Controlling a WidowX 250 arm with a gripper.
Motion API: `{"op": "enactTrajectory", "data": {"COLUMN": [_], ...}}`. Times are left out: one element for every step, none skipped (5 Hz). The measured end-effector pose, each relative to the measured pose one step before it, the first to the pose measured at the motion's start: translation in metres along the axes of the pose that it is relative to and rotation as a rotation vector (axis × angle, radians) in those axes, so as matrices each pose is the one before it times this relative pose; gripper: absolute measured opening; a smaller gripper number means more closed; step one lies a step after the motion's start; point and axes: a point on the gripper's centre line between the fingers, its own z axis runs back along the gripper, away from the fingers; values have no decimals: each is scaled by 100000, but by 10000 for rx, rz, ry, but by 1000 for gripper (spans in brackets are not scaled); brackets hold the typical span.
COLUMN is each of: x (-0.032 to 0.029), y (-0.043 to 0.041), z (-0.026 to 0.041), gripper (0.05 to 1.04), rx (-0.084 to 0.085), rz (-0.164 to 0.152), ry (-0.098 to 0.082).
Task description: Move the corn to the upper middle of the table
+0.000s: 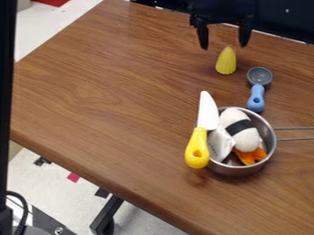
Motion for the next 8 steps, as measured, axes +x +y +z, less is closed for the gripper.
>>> {"op": "enactTrajectory", "data": {"x": [-501,-677,-950,-135,58,197,438,1848], "y": [-60,-116,-381,457,1628,2890,2957,2888], "z": [34,1934,9,492,1478,205,255,2097], "gripper": [998,998,998,998,998,998,998,998], "rx": [-175,-205,70,65,-346,386,451,282], "rz": [91,-124,-255,-627,-650,-560,-115,-390], "ry": [391,-184,-191,-419,-242,131,-28,-442]}}
